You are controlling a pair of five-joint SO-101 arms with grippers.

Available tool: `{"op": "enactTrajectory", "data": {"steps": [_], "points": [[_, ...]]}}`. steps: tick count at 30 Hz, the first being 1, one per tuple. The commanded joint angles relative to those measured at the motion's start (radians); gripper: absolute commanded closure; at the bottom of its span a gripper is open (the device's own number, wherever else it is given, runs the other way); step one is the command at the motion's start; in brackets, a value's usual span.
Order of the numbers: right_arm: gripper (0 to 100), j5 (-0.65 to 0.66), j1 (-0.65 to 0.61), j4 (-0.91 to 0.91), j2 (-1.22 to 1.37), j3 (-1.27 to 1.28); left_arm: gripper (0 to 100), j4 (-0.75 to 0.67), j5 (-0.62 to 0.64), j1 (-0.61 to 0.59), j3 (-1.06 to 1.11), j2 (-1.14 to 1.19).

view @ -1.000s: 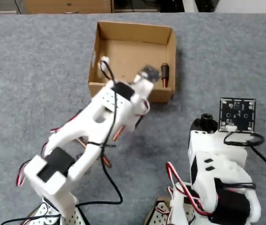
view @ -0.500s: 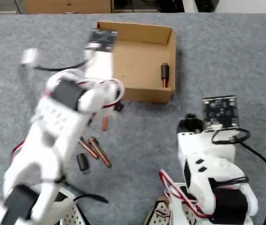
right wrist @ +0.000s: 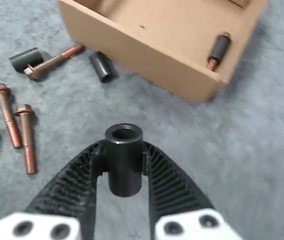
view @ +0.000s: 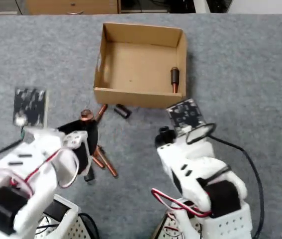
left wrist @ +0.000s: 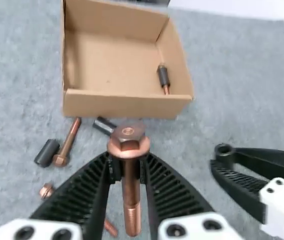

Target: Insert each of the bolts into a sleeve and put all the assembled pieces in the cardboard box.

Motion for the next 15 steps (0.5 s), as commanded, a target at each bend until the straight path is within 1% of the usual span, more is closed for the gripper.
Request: {"op": "enactTrajectory", "data": {"steps": [1, 3, 5, 10, 15], "points": [[99.8, -0.044, -0.067, -0.095, -0.004, 0.051, 98, -0.084, 0.003, -0.009, 0.078, -0.065], [99.8, -0.109, -0.090, -0.130, -0.004, 0.082, 98, -0.109, 0.003, -0.005, 0.094, -0.065], [99.8, -0.141, -0.097, -0.186, -0.004, 0.119, 98, -0.138, 0.003, -0.002, 0.100, -0.065], [99.8, -0.144, -0.128, -0.351, -0.004, 0.259, 98, -0.236, 0.003, -0.002, 0.104, -0.045], [99.8, -0.144, -0.173, -0.496, -0.004, 0.335, 98, -0.318, 0.003, -0.009, 0.107, 0.084]]}}
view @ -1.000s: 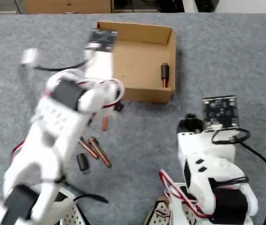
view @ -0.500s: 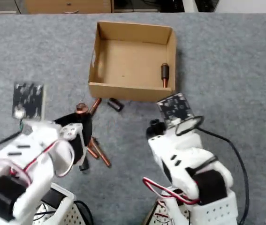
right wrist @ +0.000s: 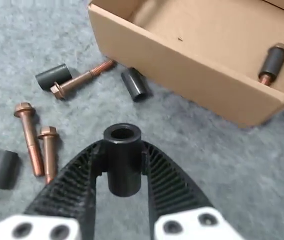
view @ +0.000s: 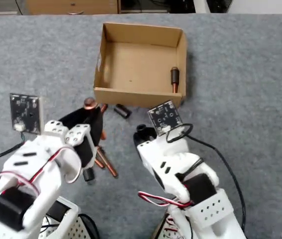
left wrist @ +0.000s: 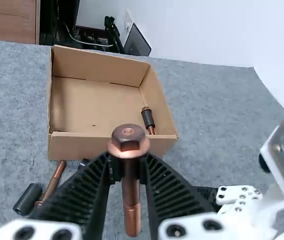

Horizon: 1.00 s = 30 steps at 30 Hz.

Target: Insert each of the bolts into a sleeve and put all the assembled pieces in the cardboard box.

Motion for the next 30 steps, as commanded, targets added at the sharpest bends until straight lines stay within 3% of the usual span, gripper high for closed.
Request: {"op": "enactTrajectory", "data": {"steps": [1, 11, 20, 26, 30], "points": [[99.8, -0.011, -0.044, -0.110, -0.007, 0.024, 98, -0.074, 0.003, -0.008, -0.009, 0.085], [99.8, -0.020, -0.189, -0.244, -0.007, 0.113, 98, -0.290, 0.003, -0.009, 0.080, 0.157], [99.8, -0.117, -0.220, -0.256, -0.041, 0.116, 98, -0.284, 0.071, -0.057, 0.091, 0.156], [99.8, -0.118, -0.222, -0.252, -0.305, 0.191, 98, -0.236, 0.071, -0.061, 0.109, 0.067], [99.8, -0.118, -0.220, -0.127, -0.479, 0.228, 98, -0.219, 0.071, -0.029, 0.144, -0.048]]}}
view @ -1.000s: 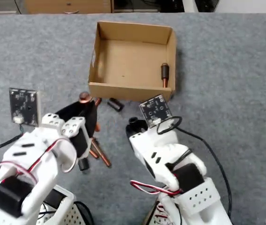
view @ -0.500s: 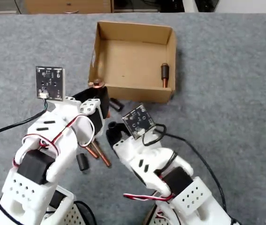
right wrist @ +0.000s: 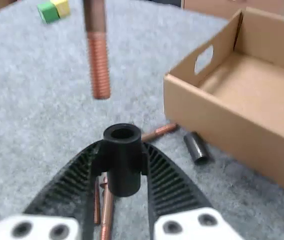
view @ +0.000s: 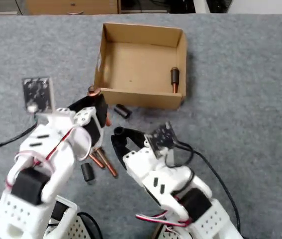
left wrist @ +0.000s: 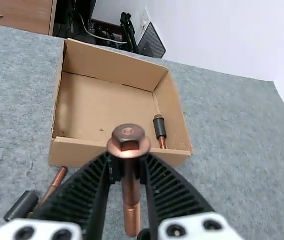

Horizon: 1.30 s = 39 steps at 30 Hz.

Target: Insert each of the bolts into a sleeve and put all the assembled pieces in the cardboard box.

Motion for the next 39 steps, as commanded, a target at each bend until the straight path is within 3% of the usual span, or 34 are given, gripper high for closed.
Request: {"op": "enactTrajectory", "data": {"steps": [1, 12, 39], "points": [[99.8, -0.012, -0.012, 0.089, -0.159, 0.008, 98, 0.002, 0.009, 0.032, 0.020, -0.097], [99.8, -0.018, -0.013, 0.172, -0.252, 0.015, 98, 0.000, 0.011, 0.163, 0.072, -0.157], [99.8, -0.012, -0.059, 0.209, -0.259, -0.159, 98, 0.049, 0.025, 0.157, 0.029, -0.165]]}}
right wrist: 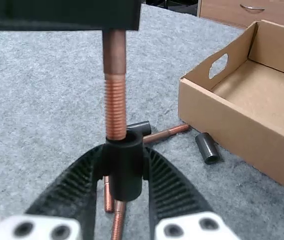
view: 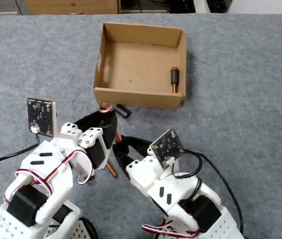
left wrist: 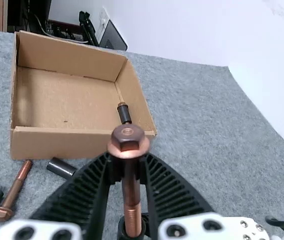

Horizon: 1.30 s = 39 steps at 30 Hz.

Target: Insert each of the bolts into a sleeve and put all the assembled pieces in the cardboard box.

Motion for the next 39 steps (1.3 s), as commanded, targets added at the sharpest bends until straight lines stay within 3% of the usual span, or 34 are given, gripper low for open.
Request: {"op": "enactTrajectory", "data": {"steps": [1, 10, 29, 39], "points": [[99.8, -0.006, -0.008, 0.000, -0.170, -0.065, 98, -0.003, 0.006, 0.008, -0.051, -0.007], [99.8, -0.006, -0.065, 0.003, -0.170, -0.067, 98, -0.002, 0.006, 0.008, -0.046, -0.002], [99.8, 0.080, -0.016, 0.002, -0.170, -0.114, 98, 0.081, 0.000, 0.020, -0.046, -0.007], [99.8, 0.078, -0.016, 0.037, -0.170, -0.116, 83, 0.150, 0.005, 0.020, -0.044, -0.007]]}}
